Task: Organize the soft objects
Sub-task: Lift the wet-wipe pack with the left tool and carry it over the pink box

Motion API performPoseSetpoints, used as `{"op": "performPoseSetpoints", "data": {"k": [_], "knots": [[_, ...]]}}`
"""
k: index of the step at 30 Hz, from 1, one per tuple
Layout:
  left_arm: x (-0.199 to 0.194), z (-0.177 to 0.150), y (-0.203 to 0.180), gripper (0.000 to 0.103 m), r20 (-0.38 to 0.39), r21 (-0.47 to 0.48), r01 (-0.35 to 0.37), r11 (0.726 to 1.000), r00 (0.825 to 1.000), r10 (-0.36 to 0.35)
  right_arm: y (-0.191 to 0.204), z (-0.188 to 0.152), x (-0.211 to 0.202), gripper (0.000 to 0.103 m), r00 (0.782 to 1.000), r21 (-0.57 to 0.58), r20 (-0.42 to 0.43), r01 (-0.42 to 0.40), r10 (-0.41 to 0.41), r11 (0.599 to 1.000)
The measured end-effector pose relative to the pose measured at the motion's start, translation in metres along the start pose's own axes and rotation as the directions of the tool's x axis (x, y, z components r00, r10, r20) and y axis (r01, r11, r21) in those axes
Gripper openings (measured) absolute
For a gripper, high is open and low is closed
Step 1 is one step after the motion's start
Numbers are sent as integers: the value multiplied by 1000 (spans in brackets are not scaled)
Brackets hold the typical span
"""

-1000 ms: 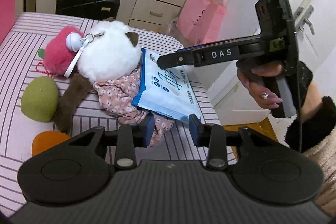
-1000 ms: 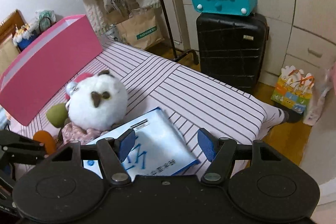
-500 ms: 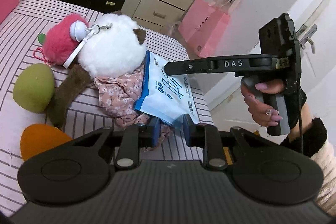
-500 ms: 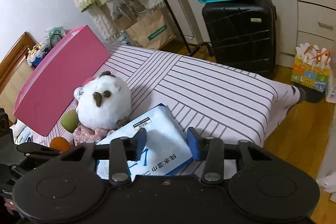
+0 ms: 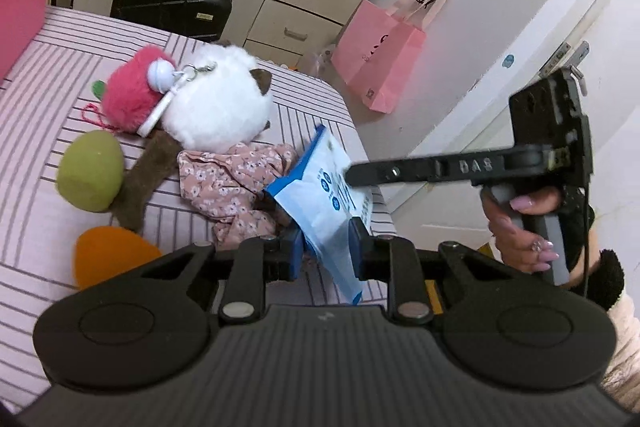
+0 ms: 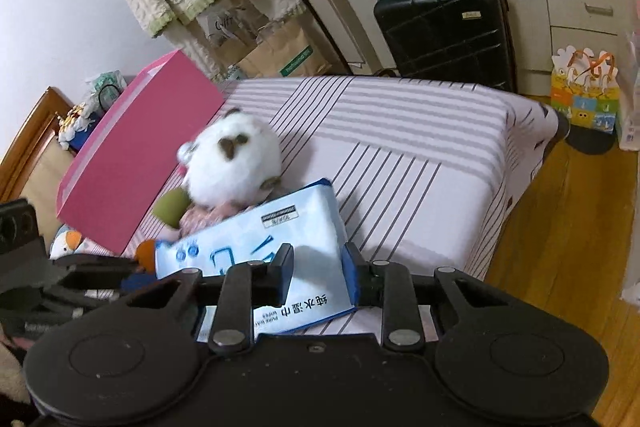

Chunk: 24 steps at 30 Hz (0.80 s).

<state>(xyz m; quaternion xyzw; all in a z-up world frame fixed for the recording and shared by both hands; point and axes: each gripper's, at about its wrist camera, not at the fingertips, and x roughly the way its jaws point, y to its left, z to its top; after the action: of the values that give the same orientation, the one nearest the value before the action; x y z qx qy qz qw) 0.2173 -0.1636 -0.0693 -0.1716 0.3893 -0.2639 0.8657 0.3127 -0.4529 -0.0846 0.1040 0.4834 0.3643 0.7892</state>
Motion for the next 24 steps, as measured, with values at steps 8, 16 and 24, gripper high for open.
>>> {"op": "performPoseSetpoints", "data": {"k": [8, 16, 24], "knots": [[-12, 1, 9, 24, -13, 15, -94, 995, 995, 94, 29, -27, 2, 32, 999, -61, -27, 43, -45, 997], [-20, -9, 4, 27, -28, 63, -146, 987, 989, 148, 30, -25, 4, 38, 998, -83, -22, 48, -50, 995], [-33, -13, 1, 27, -23, 76, -170, 982, 985, 172, 39, -26, 8, 38, 999, -115, -7, 51, -52, 992]]}}
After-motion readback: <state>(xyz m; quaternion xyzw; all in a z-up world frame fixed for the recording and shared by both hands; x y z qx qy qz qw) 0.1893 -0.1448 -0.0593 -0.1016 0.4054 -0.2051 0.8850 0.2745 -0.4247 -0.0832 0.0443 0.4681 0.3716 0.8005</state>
